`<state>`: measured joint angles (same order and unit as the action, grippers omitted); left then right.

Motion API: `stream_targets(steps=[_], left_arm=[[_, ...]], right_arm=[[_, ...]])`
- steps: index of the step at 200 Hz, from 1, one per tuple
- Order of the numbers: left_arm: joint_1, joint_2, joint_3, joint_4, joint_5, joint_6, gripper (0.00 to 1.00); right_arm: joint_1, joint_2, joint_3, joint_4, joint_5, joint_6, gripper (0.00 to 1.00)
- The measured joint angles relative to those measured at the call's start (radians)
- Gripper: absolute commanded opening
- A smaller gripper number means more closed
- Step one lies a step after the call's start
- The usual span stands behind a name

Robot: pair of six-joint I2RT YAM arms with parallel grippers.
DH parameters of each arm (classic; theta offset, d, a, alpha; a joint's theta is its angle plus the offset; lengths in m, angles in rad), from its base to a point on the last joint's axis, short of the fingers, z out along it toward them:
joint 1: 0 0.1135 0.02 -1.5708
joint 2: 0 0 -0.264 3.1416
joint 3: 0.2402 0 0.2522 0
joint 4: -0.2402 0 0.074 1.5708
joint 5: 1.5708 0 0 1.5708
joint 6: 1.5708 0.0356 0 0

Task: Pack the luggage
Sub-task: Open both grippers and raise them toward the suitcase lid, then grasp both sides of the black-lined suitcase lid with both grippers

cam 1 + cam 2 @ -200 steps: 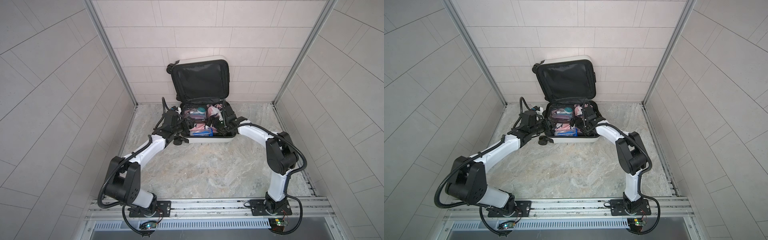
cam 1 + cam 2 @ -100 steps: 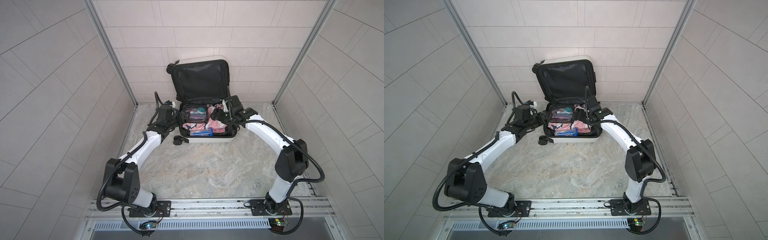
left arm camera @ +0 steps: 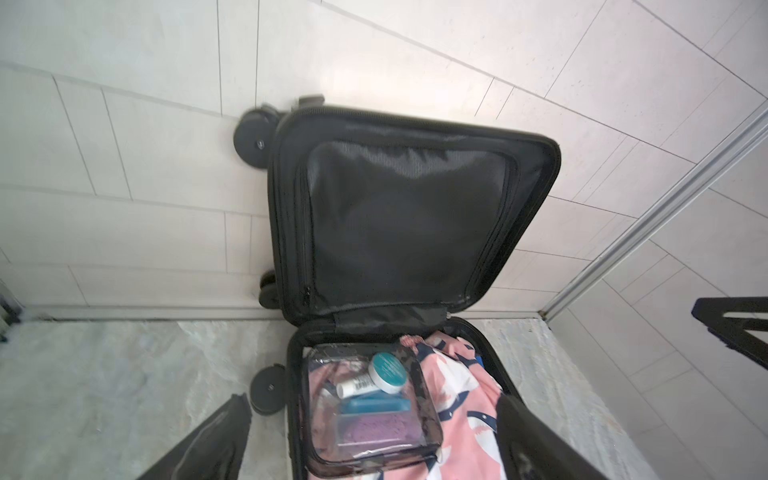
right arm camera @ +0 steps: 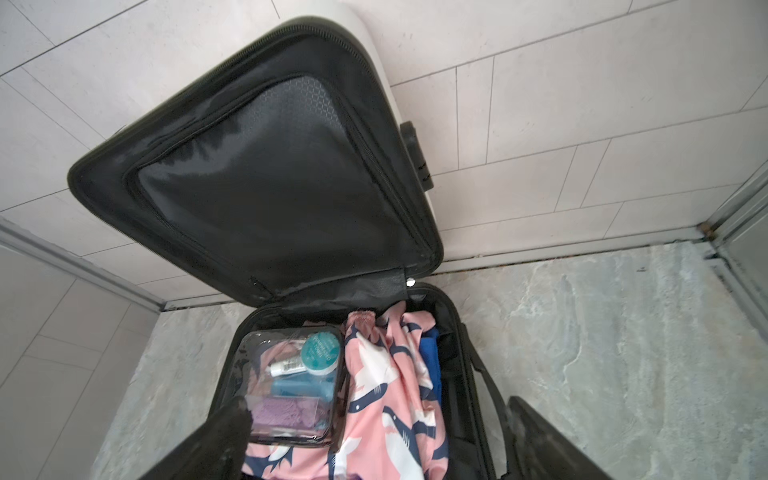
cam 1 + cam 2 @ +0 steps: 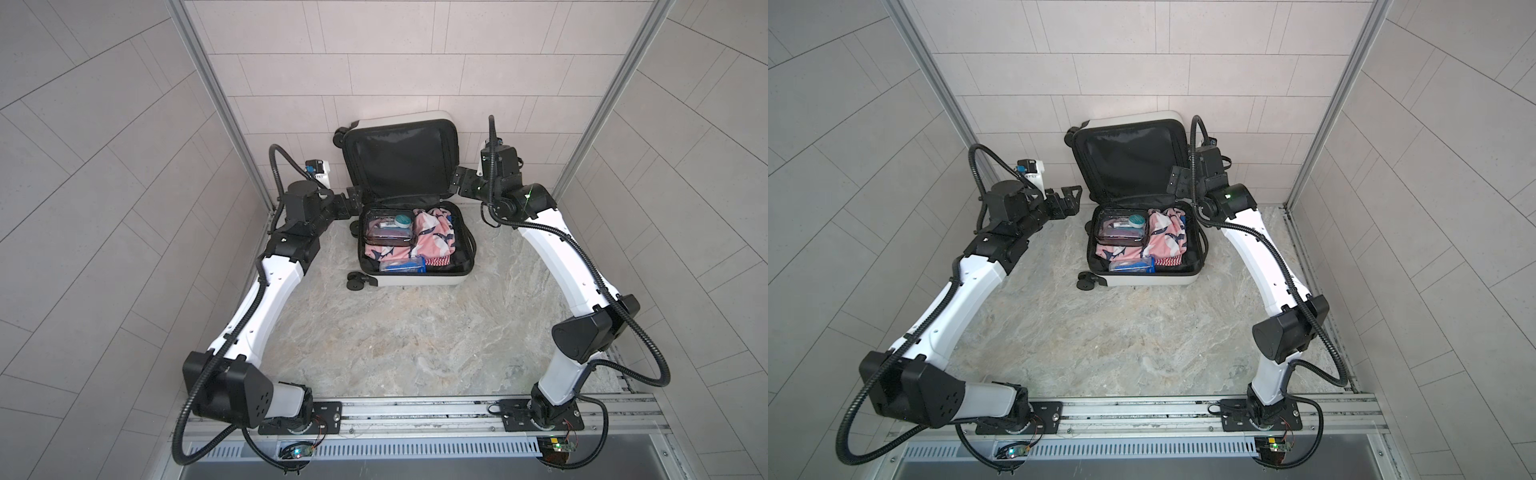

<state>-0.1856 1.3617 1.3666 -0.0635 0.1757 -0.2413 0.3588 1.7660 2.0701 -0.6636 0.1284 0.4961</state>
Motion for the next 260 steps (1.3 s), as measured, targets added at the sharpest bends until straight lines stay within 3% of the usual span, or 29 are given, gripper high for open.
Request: stream_targets(steps=[34, 56, 81, 96, 138, 172, 231, 260], left_arm=[[0.0, -0.126, -0.206, 0.243, -0.02, 0.08, 1.0], [0.0, -0.122, -0.242, 0.277, -0.037, 0.084, 1.0], [0.005, -0.021, -0.163, 0.243, -0.051, 0.062, 1.0], [0.021, 0.061, -0.09, 0.207, -0.035, 0.027, 0.99], [0.122, 0.285, 0.055, 0.176, 0.077, -0.147, 0.75], [0.188, 0.429, 0.108, 0.228, 0.16, -0.258, 0.69], [0.191, 0.559, 0.219, 0.349, 0.188, -0.234, 0.62], [0.182, 0.617, 0.246, 0.475, 0.187, -0.195, 0.53]], right_arm=[[-0.002, -0.008, -0.037, 0.092, 0.1, -0.077, 1.0], [-0.017, -0.008, -0.057, 0.12, 0.115, -0.096, 1.0], [-0.048, -0.006, -0.057, 0.148, 0.076, -0.101, 0.99], [-0.06, 0.001, -0.056, 0.173, 0.054, -0.103, 0.94], [-0.056, 0.072, -0.039, 0.243, 0.015, -0.116, 0.86], [-0.056, 0.16, -0.01, 0.282, -0.005, -0.157, 0.8], [-0.061, 0.253, -0.01, 0.391, 0.014, -0.229, 0.77], [-0.075, 0.258, -0.052, 0.531, 0.014, -0.243, 0.77]])
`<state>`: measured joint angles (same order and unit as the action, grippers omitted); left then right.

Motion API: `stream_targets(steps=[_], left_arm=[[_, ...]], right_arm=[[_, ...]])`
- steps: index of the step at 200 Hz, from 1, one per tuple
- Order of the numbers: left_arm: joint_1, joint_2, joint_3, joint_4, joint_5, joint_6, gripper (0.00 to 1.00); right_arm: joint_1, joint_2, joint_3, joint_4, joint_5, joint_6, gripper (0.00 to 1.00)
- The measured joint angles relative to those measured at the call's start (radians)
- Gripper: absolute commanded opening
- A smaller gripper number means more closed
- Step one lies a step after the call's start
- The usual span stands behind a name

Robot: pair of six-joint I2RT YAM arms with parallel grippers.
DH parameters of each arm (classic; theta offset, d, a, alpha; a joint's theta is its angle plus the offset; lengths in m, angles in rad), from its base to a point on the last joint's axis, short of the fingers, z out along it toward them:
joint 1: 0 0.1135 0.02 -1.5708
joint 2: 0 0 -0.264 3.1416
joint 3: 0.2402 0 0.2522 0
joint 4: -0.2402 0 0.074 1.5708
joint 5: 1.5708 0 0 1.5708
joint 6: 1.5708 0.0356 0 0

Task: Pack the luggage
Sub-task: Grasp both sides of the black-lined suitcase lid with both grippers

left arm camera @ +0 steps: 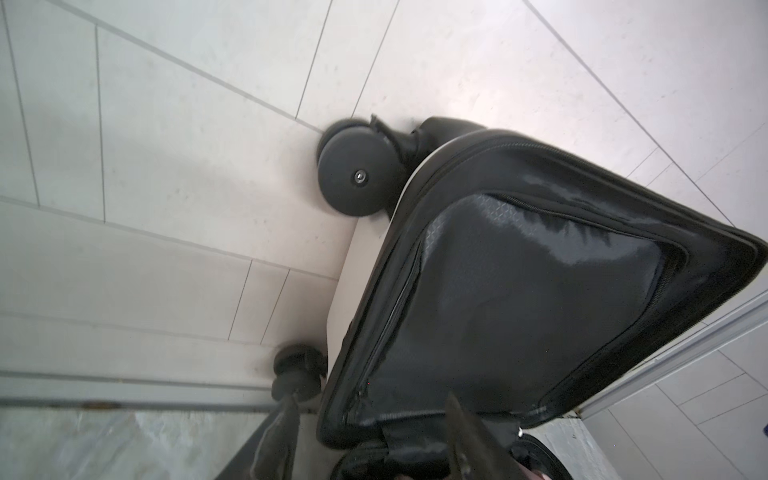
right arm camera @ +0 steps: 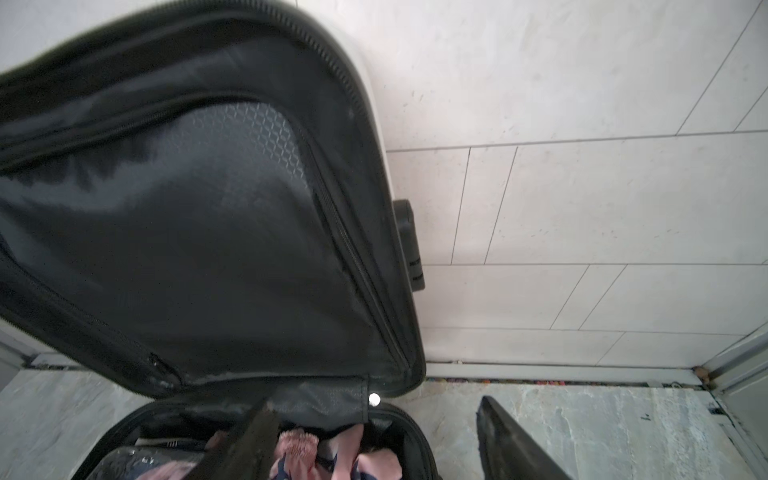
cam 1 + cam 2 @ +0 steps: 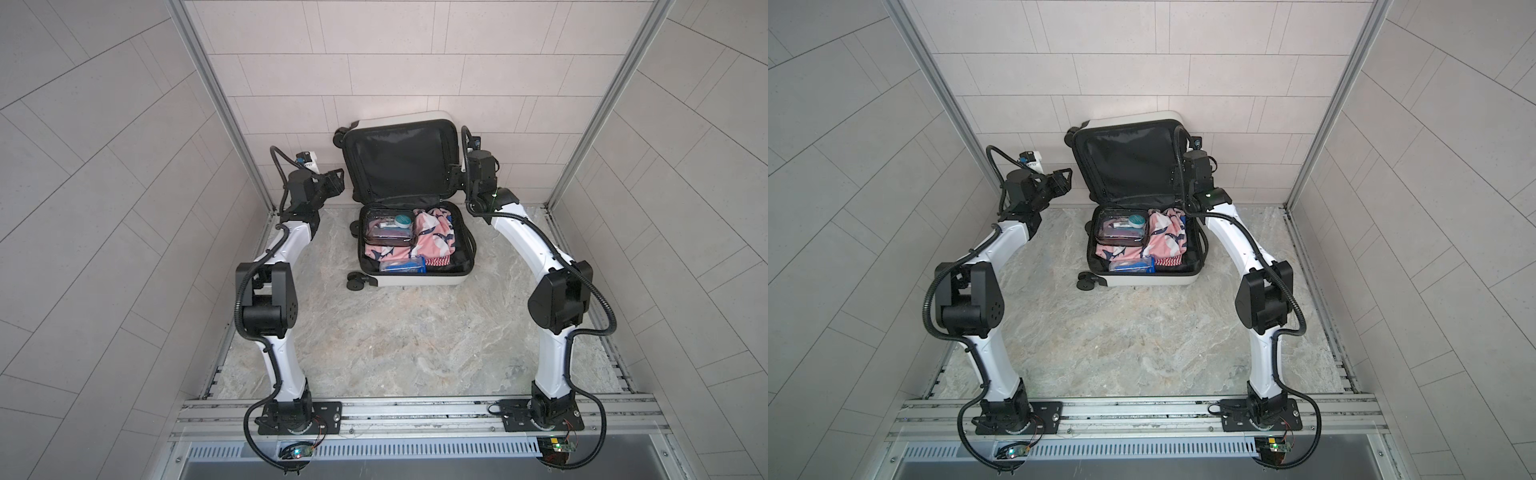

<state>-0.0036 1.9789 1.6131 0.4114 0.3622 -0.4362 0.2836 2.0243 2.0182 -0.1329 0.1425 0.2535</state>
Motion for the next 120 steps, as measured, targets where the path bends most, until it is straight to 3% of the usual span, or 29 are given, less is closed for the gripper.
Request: stream_targets(steps=[48, 120], left_arm=[[-0.017, 0.147, 0.078, 0.159, -0.003, 0.042, 0.51], [-0.054, 0.306, 0.294, 0.254, 0.0, 0.09, 0.49]], right_arm=[[-0.018, 0.034, -0.069, 0.241, 0.014, -0.041, 0.73], [-0.046, 0.207, 0.097, 0.346, -0.044, -0.063, 0.59]])
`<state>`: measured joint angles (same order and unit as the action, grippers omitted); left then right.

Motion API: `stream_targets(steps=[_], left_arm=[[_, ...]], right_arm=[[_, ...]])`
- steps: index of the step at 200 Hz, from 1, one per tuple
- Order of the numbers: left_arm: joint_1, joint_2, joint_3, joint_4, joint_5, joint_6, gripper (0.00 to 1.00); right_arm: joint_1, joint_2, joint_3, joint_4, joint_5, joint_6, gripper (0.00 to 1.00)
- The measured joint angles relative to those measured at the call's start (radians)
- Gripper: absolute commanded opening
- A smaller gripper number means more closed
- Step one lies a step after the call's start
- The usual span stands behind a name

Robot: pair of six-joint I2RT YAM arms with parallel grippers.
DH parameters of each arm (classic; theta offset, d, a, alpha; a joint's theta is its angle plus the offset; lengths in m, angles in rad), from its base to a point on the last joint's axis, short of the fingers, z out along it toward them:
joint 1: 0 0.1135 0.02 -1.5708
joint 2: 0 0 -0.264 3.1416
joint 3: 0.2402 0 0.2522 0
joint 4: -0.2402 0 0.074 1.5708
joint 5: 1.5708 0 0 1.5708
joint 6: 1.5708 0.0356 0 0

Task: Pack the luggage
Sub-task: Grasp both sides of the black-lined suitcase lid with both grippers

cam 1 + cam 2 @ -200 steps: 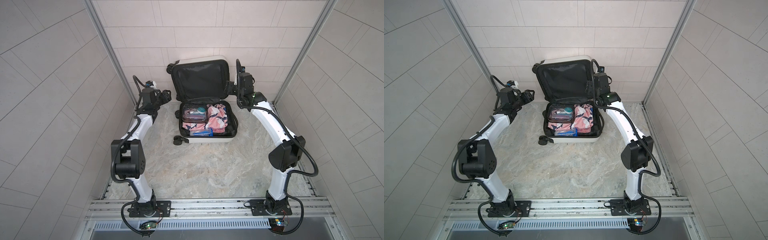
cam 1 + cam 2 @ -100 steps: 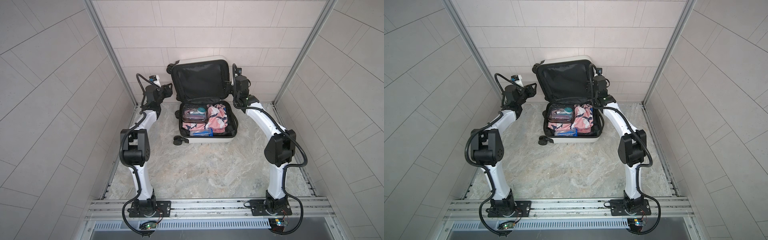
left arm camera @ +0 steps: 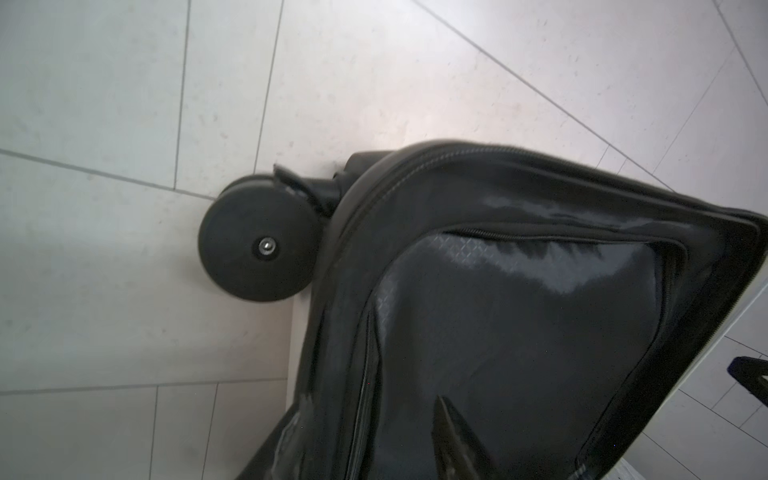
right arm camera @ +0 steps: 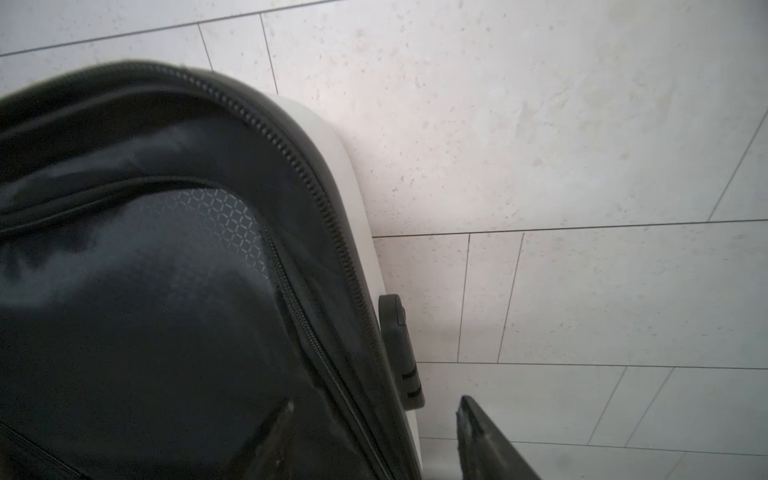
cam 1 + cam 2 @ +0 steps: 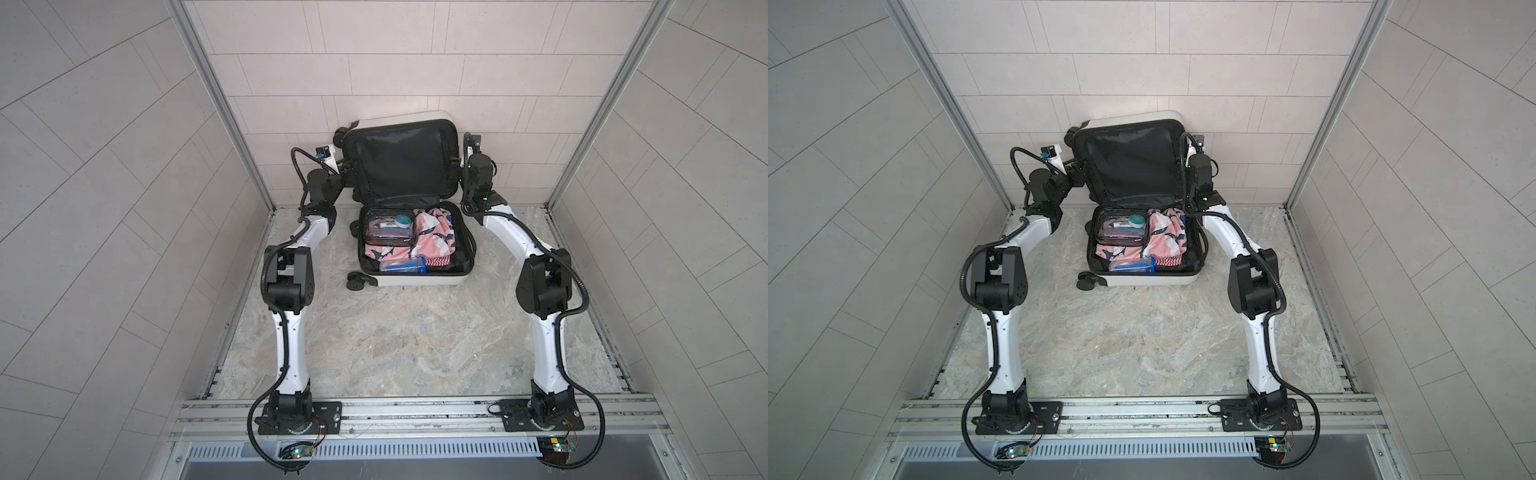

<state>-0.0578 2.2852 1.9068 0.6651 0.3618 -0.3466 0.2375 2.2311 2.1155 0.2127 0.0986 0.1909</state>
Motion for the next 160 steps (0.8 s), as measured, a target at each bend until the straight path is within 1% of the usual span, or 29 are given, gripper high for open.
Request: stream_targets(steps=[31, 58, 96, 105, 113, 124, 141, 150, 160], left_arm=[[-0.01, 0.059, 0.105, 0.002, -0.008, 0.01, 0.46], [-0.014, 0.097, 0.164, -0.004, -0.02, 0.016, 0.44], [-0.017, 0.132, 0.221, -0.007, -0.04, 0.025, 0.34], [-0.017, 0.138, 0.233, -0.011, -0.044, 0.026, 0.3], [-0.018, 0.142, 0.244, -0.014, -0.046, 0.024, 0.25], [-0.019, 0.144, 0.255, -0.021, -0.047, 0.032, 0.16], [-0.023, 0.144, 0.266, -0.027, -0.048, 0.029, 0.0], [-0.024, 0.144, 0.268, -0.027, -0.048, 0.031, 0.0], [-0.025, 0.144, 0.268, -0.028, -0.047, 0.032, 0.0]], right_arm=[[-0.01, 0.055, 0.102, 0.0, -0.024, 0.0, 0.58], [-0.011, 0.124, 0.251, -0.017, -0.052, -0.003, 0.57], [-0.014, 0.25, 0.494, -0.061, -0.092, -0.011, 0.52], [-0.014, 0.275, 0.536, -0.07, -0.097, -0.011, 0.49], [-0.014, 0.291, 0.562, -0.079, -0.101, -0.012, 0.47], [-0.014, 0.303, 0.576, -0.09, -0.107, -0.008, 0.43], [-0.015, 0.309, 0.579, -0.103, -0.114, -0.008, 0.3], [-0.018, 0.309, 0.579, -0.108, -0.117, -0.001, 0.2], [-0.022, 0.309, 0.583, -0.11, -0.124, -0.005, 0.08]])
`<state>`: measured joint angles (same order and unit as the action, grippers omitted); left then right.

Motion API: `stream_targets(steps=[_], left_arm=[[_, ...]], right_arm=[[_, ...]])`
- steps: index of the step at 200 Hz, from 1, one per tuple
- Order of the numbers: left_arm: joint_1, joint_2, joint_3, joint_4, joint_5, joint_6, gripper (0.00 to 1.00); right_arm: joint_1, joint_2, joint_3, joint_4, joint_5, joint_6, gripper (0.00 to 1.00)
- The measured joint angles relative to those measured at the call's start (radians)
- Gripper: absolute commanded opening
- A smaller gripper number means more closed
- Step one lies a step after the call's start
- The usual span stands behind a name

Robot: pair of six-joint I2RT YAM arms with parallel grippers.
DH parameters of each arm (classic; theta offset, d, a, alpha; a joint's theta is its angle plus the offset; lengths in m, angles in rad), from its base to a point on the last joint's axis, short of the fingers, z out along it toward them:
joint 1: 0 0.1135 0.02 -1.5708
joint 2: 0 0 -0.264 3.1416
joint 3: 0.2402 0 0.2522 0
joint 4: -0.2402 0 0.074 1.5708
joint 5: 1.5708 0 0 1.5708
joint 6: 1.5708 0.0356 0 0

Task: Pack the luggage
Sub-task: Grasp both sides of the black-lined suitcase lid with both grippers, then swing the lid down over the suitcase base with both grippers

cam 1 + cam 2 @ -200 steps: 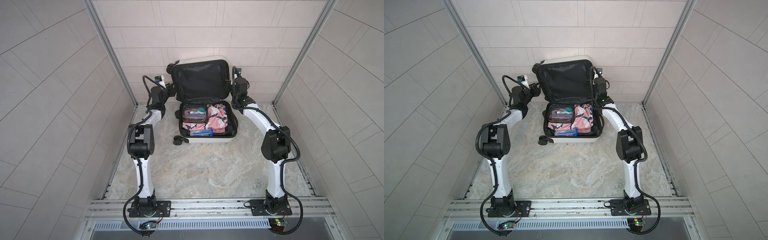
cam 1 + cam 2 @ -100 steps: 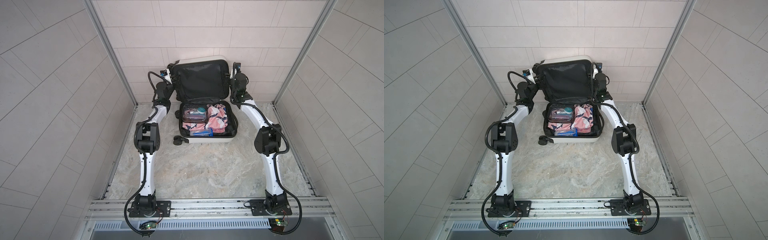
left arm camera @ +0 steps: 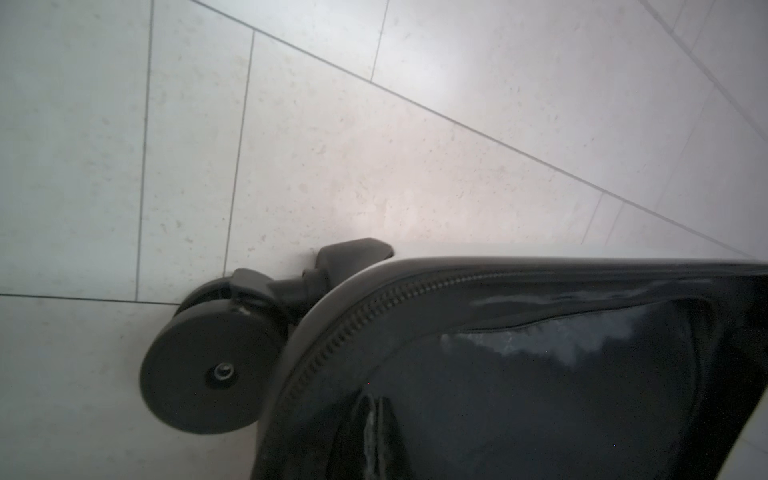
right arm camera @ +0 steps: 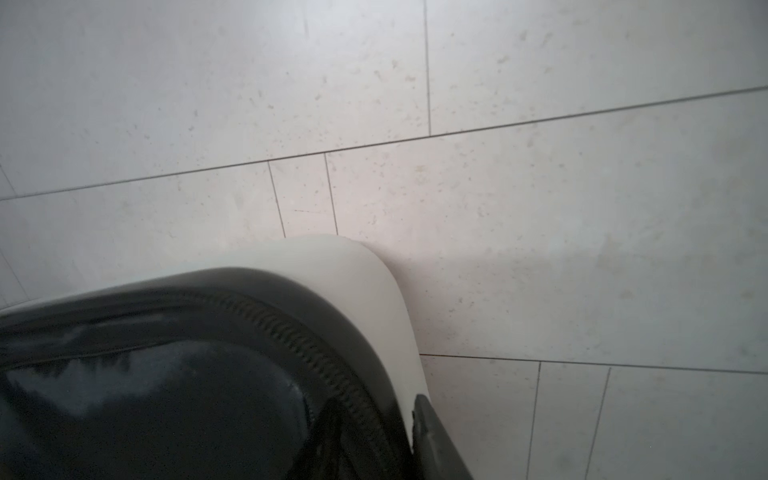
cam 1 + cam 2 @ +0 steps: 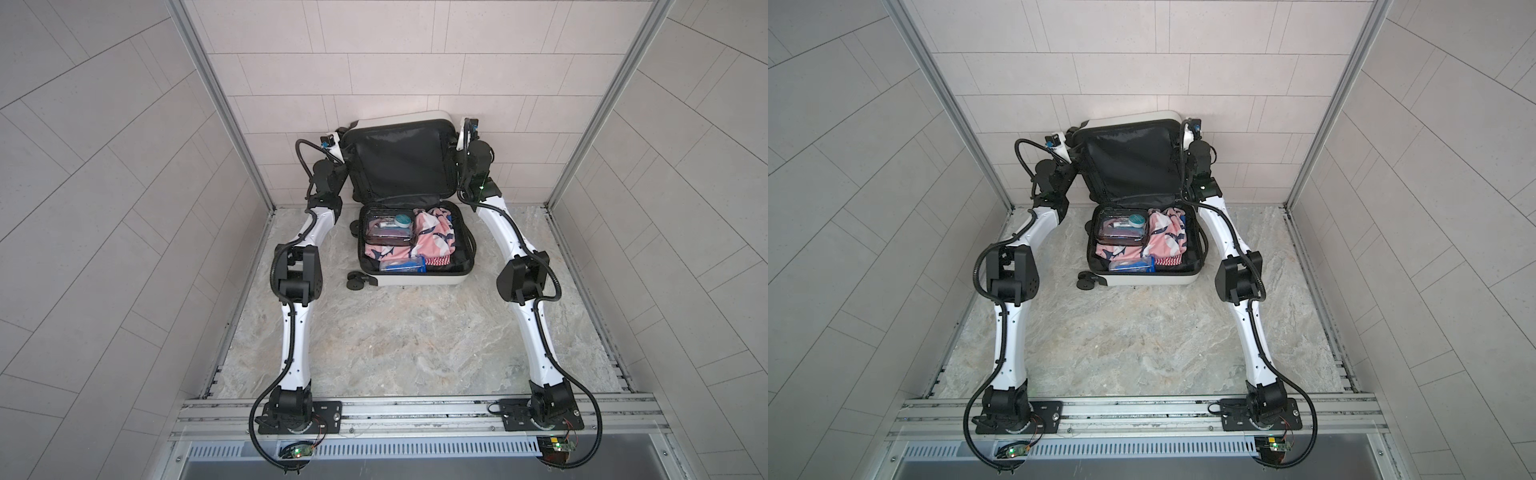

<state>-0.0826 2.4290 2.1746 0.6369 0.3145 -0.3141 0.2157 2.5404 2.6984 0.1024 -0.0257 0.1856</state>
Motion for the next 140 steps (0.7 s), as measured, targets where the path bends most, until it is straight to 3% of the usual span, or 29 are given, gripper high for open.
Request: stream_targets(steps=[8, 45, 88, 140], left_arm=[[-0.001, 0.0, 0.0, -0.004, -0.001, -0.001, 0.0], [-0.013, -0.007, -0.006, -0.007, -0.002, 0.002, 0.0], [-0.039, -0.102, -0.116, -0.004, -0.009, 0.028, 0.0], [-0.062, -0.27, -0.238, 0.026, -0.01, 0.043, 0.0]], right_arm=[[-0.003, 0.0, 0.002, -0.004, -0.01, 0.0, 0.0], [-0.028, 0.0, 0.002, -0.037, -0.02, -0.029, 0.0], [-0.029, -0.016, -0.012, -0.061, -0.042, -0.029, 0.0], [-0.028, -0.187, -0.214, -0.122, -0.053, -0.031, 0.0]])
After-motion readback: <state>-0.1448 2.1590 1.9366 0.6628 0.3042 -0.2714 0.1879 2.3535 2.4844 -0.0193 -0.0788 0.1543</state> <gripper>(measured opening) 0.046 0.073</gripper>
